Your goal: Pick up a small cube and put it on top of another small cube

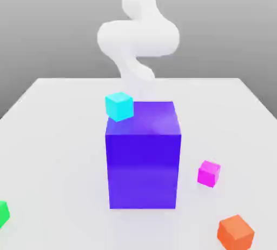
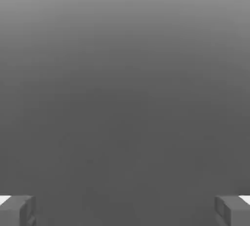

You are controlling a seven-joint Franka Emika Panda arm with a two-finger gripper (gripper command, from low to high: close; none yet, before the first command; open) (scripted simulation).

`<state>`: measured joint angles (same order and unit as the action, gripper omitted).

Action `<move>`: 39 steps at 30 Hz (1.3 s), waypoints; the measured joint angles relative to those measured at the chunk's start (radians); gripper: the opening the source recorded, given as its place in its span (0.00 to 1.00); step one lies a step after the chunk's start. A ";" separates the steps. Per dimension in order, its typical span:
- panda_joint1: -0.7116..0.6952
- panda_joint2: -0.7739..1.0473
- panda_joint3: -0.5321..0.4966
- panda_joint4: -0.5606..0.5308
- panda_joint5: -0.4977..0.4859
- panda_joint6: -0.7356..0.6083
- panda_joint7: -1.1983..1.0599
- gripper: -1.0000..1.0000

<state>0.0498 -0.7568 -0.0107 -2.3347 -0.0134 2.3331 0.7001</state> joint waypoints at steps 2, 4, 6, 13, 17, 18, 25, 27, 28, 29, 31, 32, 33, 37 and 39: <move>0.046 0.036 -0.013 -0.029 -0.014 0.028 -0.082 0.50; 0.085 0.071 -0.023 -0.057 -0.024 0.054 -0.163 0.50; 0.124 0.105 -0.033 -0.085 -0.033 0.081 -0.245 0.50; 0.256 0.224 -0.072 -0.181 -0.058 0.172 -0.531 0.50; 0.330 0.292 -0.094 -0.236 -0.069 0.225 -0.698 0.50; 0.348 0.309 -0.100 -0.250 -0.071 0.238 -0.740 0.50; 0.476 0.429 -0.140 -0.346 -0.081 0.329 -1.038 0.50; 0.504 0.463 -0.142 -0.373 -0.078 0.356 -1.127 0.50; 0.522 0.481 -0.146 -0.387 -0.076 0.369 -1.172 0.50; 0.539 0.498 -0.150 -0.401 -0.075 0.382 -1.217 0.50; 0.572 0.532 -0.157 -0.428 -0.071 0.409 -1.307 0.50; 0.588 0.550 -0.159 -0.442 -0.068 0.422 -1.352 0.50; 0.604 0.567 -0.162 -0.456 -0.065 0.435 -1.398 0.50; 0.664 0.636 -0.165 -0.511 -0.046 0.489 -1.586 0.50; 0.692 0.671 -0.162 -0.539 -0.033 0.515 -1.682 0.50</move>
<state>0.7418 -0.0857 -0.1731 -2.8737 -0.0463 2.8483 -0.9822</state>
